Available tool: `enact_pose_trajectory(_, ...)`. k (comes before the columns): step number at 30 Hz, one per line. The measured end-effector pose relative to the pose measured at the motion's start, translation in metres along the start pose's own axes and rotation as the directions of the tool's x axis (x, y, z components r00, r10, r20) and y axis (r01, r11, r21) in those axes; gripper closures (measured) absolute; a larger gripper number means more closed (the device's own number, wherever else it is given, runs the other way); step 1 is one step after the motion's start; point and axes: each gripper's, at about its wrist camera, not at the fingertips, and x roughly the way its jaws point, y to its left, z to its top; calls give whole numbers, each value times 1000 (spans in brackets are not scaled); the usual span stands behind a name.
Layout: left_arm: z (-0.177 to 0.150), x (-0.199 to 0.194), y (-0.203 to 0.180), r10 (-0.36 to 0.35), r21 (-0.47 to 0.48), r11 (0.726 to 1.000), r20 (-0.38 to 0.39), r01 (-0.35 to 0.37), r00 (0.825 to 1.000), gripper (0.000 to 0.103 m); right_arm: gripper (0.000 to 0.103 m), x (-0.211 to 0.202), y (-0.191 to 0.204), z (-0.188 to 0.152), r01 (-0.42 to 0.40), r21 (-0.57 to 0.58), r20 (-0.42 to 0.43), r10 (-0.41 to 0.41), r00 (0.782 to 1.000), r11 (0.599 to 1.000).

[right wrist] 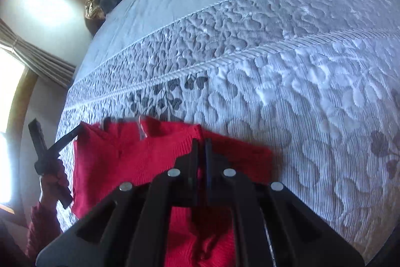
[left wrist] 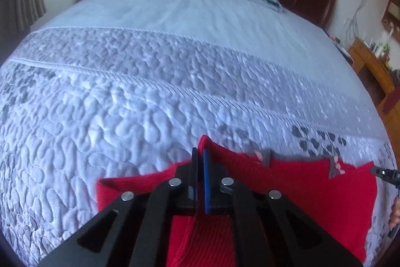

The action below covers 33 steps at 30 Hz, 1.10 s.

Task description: Fold small clothes

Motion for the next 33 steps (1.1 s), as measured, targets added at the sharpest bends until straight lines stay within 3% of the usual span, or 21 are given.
enact_pose_trajectory(2, 0, 8, 6, 48, -5, 999, -13, -48, 999, 100, 99, 11, -3, 0, 64, 7, -35, -64, 997, 998)
enact_pose_trajectory(4, -6, 23, 5, 42, 27, 999, -103, -39, 994, 100, 97, 24, -7, -6, 105, -1, -73, -105, 992, 994)
enact_pose_trajectory(5, -11, 25, 4, 53, 49, 998, -121, -48, 991, 99, 96, 25, -8, -10, 104, 4, -70, -103, 992, 995)
enact_pose_trajectory(6, -13, 21, 4, 46, 48, 998, -122, -40, 991, 98, 89, 19, -10, -14, 80, 24, -60, -78, 995, 997)
enact_pose_trajectory(7, -15, 17, 7, 31, 26, 999, -130, -28, 991, 94, 76, 13, -10, -18, 57, 42, -56, -54, 997, 998)
enact_pose_trajectory(9, -23, -8, 21, -51, -67, 997, -145, 41, 988, 80, 65, -10, -5, -35, 43, 18, -51, -42, 998, 999)
enact_pose_trajectory(11, -44, -37, 31, -83, -88, 994, -138, 71, 987, 51, 61, -31, 5, -57, 78, -51, -60, -81, 995, 996)
enact_pose_trajectory(16, -113, -90, 47, -128, -69, 991, -213, 115, 969, 47, 56, -67, 14, -144, -28, -114, -180, 7, 984, 993)
enact_pose_trajectory(18, -135, -97, 49, -127, -89, 990, -237, 108, 963, 47, 56, -66, 19, -170, -48, -135, -223, 17, 975, 990)
enact_pose_trajectory(21, -153, -105, 44, -70, -60, 997, -244, 57, 967, 47, 60, -64, 27, -186, -69, -134, -233, 36, 972, 989)
enact_pose_trajectory(23, -160, -107, 38, -26, -36, 999, -249, 18, 968, 47, 74, -58, 33, -192, -89, -124, -249, 56, 967, 988)
enact_pose_trajectory(24, -162, -108, 34, -1, -11, 1000, -247, -2, 969, 47, 93, -55, 35, -195, -81, -125, -263, 45, 964, 989)
enact_pose_trajectory(25, -163, -108, 32, 10, -1, 1000, -247, -11, 969, 48, 99, -54, 35, -195, -67, -120, -274, 31, 961, 991)
enact_pose_trajectory(30, -169, -110, 39, 1, -30, 1000, -261, -9, 965, 49, 100, -83, 40, -212, -31, -155, -228, -5, 974, 987)
enact_pose_trajectory(33, -173, -111, 41, -3, -25, 1000, -255, -4, 967, 49, 100, -66, 24, -222, 13, -116, -275, -44, 960, 993)
